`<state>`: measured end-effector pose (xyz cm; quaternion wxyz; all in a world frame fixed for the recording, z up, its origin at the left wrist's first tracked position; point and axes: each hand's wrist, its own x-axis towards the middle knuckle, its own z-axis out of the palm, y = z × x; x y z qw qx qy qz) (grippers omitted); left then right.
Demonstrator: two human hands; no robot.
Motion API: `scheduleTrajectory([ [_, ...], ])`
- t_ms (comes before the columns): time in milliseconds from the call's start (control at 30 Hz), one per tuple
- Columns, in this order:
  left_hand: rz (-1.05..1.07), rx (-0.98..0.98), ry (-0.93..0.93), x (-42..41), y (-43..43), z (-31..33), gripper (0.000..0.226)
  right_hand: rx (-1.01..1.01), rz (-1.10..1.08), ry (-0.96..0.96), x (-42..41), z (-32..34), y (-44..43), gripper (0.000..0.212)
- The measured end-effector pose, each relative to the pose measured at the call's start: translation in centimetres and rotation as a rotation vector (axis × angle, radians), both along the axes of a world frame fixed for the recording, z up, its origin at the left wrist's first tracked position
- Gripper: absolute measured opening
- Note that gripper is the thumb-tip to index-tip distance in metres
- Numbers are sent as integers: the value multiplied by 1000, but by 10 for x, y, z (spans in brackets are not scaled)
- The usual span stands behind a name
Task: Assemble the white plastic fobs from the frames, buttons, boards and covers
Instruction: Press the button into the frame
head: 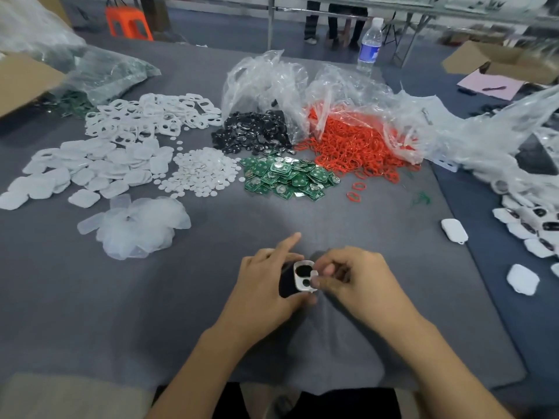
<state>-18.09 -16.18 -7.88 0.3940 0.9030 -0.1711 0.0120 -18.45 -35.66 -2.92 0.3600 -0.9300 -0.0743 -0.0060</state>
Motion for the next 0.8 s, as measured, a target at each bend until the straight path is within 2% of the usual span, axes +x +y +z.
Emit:
scheduleTrajectory([
  [133, 16, -16, 2, 0, 0, -1, 99, -162, 173, 39, 14, 9, 1, 18],
  [267, 19, -13, 10, 1, 0, -2, 99, -237, 240, 82, 25, 12, 1, 18],
  [533, 43, -8, 41, 3, 1, -7, 95, -218, 300, 149, 35, 9, -3, 16],
  [633, 43, -16, 45, 2, 2, -7, 93, -180, 281, 119, 28, 6, -7, 11],
  [800, 34, -5, 18, 3, 2, -6, 92, -247, 274, -23, 15, 1, -3, 7],
])
